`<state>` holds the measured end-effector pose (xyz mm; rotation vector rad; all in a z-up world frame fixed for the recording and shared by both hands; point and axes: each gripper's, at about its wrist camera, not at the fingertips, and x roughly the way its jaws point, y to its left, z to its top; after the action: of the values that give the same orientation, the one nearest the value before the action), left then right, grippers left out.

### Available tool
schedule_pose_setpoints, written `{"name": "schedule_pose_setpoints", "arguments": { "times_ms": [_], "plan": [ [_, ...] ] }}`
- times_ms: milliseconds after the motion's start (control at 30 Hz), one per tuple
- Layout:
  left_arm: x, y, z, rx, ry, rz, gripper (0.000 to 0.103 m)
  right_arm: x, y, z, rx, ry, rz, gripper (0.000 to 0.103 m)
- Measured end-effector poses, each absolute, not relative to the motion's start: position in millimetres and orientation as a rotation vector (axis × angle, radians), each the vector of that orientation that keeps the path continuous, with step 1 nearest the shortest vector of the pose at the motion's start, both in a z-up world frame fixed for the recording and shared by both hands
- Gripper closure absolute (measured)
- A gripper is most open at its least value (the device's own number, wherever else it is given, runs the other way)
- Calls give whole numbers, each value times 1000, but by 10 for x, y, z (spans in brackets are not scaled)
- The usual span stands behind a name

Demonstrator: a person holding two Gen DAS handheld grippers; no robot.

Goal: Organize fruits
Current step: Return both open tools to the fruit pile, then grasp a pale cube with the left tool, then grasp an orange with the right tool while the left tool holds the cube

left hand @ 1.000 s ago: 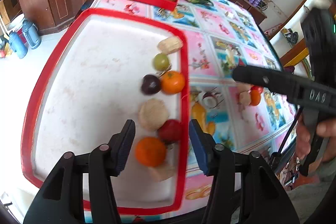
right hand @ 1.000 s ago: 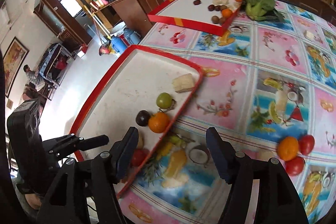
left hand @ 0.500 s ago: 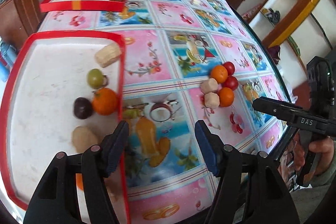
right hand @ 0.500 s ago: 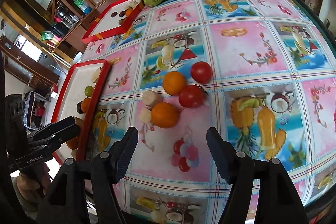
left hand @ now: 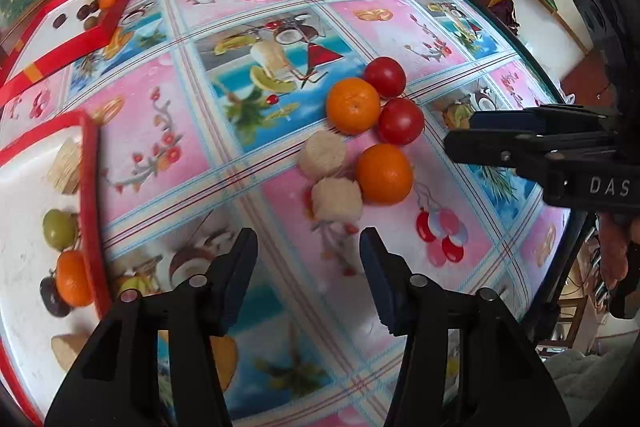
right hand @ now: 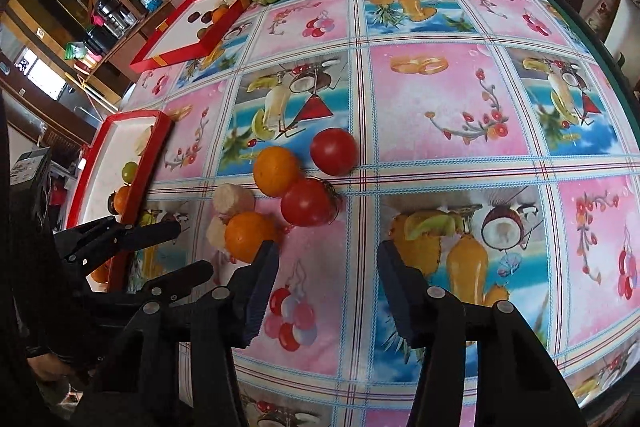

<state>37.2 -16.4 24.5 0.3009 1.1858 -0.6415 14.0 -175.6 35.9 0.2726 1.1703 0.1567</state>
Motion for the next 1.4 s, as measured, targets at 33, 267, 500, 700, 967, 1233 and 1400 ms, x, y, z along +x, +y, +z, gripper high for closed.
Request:
{"name": "schedule_pose_setpoints", "arguments": {
  "times_ms": [33,267,500,700,967,1233,1400],
  "plan": [
    [380,-202,234,307,1184,-641,56,173,-1745,335,266,1177,164,53],
    [382,-348,191,334,1175,-647,79,394,-1557,298,208,1186,226,57],
    [266,-342,188,335,1176,-652,79,520,-1439,306,149,1173,242,58],
    [226,-319,190,336,1182,-647,79,529,-1499,280,160,1174,217,58],
    [212,-297,190,330,1187,-644,79,495,-1572,265,198,1172,213,57],
    [241,-171,236,275,1191,-640,79,502,-1549,273,225,1172,232,55],
    [238,-5,299,220,1192,-637,79,481,-1452,313,194,1162,257,54]
  ]
}}
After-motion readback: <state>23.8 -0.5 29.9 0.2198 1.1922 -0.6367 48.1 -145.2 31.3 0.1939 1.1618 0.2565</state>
